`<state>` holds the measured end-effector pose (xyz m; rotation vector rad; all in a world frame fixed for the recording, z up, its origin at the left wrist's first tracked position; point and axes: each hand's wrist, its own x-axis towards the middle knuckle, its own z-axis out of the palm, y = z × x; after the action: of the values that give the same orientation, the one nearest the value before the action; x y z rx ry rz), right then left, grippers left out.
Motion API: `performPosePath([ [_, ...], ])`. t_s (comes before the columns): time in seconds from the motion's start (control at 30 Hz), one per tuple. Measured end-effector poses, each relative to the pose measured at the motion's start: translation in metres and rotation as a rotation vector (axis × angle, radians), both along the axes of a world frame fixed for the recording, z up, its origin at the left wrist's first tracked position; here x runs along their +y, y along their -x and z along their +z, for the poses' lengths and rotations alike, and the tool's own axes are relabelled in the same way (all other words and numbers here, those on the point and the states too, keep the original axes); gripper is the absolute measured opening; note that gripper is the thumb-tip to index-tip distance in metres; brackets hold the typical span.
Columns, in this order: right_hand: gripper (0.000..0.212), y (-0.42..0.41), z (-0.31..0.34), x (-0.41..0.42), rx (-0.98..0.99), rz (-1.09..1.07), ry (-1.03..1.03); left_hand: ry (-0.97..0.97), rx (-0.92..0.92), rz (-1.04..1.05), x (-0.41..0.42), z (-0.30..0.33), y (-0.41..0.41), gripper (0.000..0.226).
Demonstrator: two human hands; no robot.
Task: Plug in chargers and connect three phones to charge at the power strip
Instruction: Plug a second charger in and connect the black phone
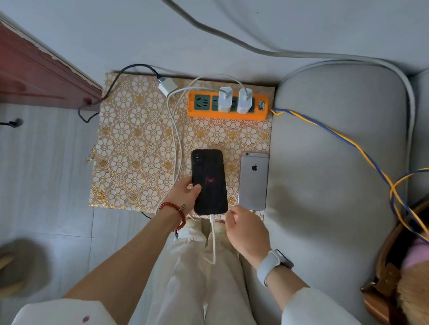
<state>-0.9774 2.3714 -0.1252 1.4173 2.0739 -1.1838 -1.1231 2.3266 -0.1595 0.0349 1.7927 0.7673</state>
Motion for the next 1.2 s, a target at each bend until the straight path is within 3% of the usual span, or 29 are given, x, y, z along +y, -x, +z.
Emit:
performPosePath([
  [0.13, 0.032, -0.015, -0.013, 0.015, -0.044, 0.147, -0.161, 0.043, 0.130, -0.182, 0.009, -0.012, -0.013, 0.031],
  [0.33, 0.058, -0.014, -0.035, 0.029, -0.145, 0.375, -0.083, 0.157, 0.417, -0.320, 0.021, -0.017, -0.028, 0.037],
  [0.6, 0.061, -0.012, -0.041, 0.025, -0.197, 0.439, -0.057, 0.280, 0.416, -0.478, 0.034, -0.016, -0.041, 0.058],
  [0.77, 0.055, -0.007, -0.032, 0.029, -0.168, 0.351, -0.014, 0.288, 0.403, -0.543, 0.037, -0.008, -0.030, 0.052],
  [0.97, 0.038, 0.028, 0.022, 0.026, -0.112, 0.200, -0.002, 0.152, 0.447, -0.413, -0.001, 0.049, 0.008, 0.049],
  [1.2, 0.034, 0.115, 0.136, -0.037, 0.278, 0.371, -0.028, 0.080, 0.761, -0.099, -0.130, 0.177, 0.092, 0.036],
])
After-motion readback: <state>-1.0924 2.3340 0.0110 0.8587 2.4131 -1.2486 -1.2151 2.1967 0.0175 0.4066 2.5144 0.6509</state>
